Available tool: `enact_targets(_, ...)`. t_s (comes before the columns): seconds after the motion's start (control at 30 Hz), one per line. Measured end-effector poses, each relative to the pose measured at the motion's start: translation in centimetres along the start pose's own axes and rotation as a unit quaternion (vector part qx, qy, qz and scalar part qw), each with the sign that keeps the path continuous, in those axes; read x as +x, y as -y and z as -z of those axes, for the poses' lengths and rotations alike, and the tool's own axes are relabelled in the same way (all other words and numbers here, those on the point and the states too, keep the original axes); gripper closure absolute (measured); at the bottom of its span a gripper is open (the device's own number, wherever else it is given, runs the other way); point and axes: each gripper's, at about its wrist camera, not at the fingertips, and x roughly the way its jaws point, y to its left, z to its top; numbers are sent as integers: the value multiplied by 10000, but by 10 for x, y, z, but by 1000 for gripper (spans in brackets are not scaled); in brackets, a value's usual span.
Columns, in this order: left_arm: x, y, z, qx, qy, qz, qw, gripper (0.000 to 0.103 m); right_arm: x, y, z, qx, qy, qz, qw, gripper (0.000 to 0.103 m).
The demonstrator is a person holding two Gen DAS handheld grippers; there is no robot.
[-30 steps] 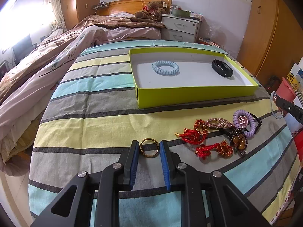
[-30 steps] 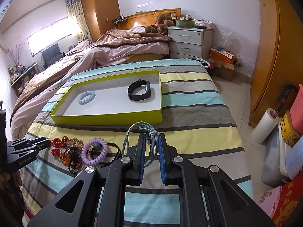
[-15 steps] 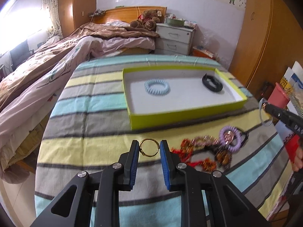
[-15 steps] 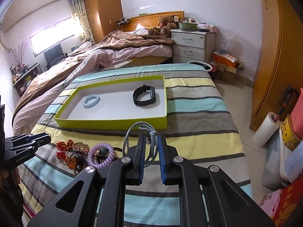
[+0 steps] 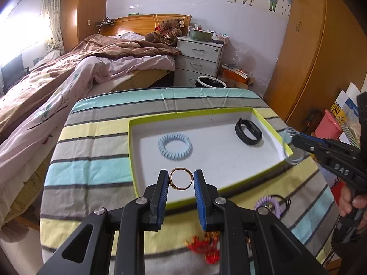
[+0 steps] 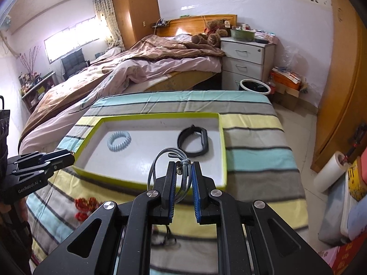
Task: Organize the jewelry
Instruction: 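Carry the grey cord and gold ring into the box, opening both grippers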
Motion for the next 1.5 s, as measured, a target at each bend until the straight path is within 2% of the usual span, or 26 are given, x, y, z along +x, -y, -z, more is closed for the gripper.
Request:
enact_targets(0.27,28,-6,-12,-5,-141,-83,9999,80,56,-14,-31,-280,-358,-65,9989,90)
enact_targets(0.7,61,-20,-12,-95,-410,-150,9990,80,121,-22,-53,-296,-811,-277,9959,90)
enact_targets(1.5,74,-26,-10,-239,-549,-46,9982,80,145,-28,-51,-676,-1032,41,9923,89)
